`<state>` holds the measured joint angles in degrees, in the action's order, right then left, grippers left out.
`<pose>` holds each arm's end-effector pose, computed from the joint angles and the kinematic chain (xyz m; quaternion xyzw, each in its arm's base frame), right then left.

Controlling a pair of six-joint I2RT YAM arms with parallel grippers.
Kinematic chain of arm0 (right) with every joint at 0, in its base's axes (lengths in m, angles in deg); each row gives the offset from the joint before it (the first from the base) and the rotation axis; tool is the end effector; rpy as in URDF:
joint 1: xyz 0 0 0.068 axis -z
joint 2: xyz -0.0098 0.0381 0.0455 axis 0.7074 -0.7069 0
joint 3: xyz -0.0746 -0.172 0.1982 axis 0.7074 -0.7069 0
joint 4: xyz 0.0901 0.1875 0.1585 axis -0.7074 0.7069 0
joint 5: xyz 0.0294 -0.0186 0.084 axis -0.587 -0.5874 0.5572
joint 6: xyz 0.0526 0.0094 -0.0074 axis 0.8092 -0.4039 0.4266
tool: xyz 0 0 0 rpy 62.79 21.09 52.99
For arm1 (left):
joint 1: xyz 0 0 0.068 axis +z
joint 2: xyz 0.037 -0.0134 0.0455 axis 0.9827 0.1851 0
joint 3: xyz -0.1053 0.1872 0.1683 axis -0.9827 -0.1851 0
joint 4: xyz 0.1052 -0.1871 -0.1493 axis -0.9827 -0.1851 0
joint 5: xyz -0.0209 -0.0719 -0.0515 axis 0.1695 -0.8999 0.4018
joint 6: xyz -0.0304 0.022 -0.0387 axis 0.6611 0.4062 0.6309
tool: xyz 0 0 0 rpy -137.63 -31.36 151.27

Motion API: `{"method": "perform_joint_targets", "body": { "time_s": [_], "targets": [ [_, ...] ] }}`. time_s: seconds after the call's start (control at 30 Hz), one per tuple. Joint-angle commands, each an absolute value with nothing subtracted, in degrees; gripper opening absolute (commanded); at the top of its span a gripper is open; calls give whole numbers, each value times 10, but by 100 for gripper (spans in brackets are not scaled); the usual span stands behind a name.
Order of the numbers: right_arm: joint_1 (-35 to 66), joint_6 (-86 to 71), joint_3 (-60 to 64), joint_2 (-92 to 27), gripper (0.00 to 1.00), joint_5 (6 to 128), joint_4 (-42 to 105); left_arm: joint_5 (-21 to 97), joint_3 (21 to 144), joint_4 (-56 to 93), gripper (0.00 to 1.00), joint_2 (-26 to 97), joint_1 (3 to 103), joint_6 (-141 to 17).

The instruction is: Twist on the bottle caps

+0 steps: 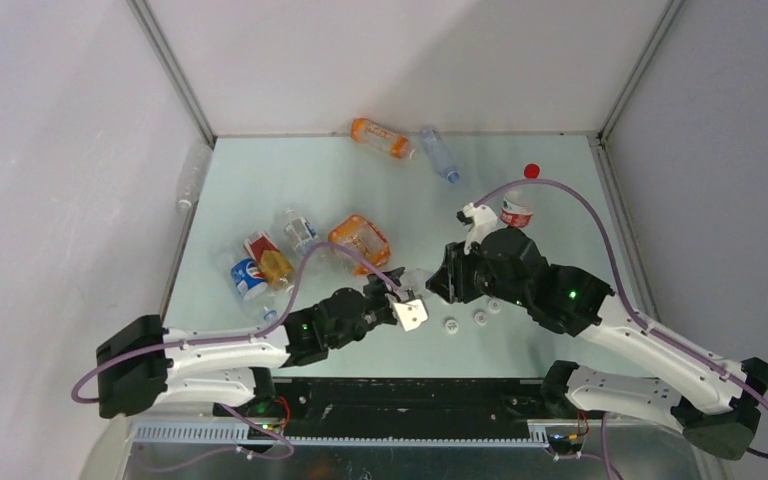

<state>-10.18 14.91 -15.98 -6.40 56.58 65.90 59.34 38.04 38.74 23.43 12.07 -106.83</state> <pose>0.1175 0.1661 0.3434 -0.1843 0.8554 0.3116 0.3703 0.1002 -0.2189 0.2312 0.5544 0.5495 -0.0956 0.6177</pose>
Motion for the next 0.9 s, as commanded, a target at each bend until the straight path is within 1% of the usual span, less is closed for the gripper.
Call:
{"method": "perform_joint_targets", "body": {
  "time_s": [0.0, 0.03, 0.07, 0.1, 0.13, 0.17, 0.2, 0.23, 0.37, 0.4, 0.5, 0.63, 0.87],
  "targets": [
    [-98, 226, -158, -44, 28, 487, 598, 688, 390, 467, 27, 230, 122, -1057],
    [-96, 199, -157, -38, 34, 478, 595, 659, 394, 437, 27, 222, 129, -1044],
    [-96, 139, -158, -22, 47, 475, 590, 640, 396, 423, 28, 218, 145, -1018],
    [-94, 69, -160, -14, 53, 478, 587, 602, 399, 398, 27, 210, 161, -1006],
    [-93, 31, -166, 7, 60, 486, 579, 585, 399, 389, 27, 205, 168, -987],
    [-91, -50, -171, 19, 61, 510, 576, 543, 400, 370, 27, 195, 183, -981],
    [-91, -92, -180, 42, 63, 526, 571, 521, 401, 360, 27, 191, 190, -971],
    [-91, -167, -183, 53, 63, 565, 572, 475, 405, 344, 28, 183, 202, -967],
    [-91, -336, -200, 104, 62, 682, 588, 344, 425, 290, 28, 172, 227, -959],
    [-91, -358, -200, 107, 62, 720, 602, 325, 429, 282, 28, 172, 230, -960],
    [-92, -439, -201, 111, 61, 777, 634, 250, 449, 250, 28, 179, 239, -962],
    [-94, -489, -202, 105, 60, 809, 656, 208, 472, 222, 28, 197, 240, -971],
    [-94, -499, -201, 90, 56, 824, 645, 184, 492, 205, 28, 220, 240, -981]
  ]
}}
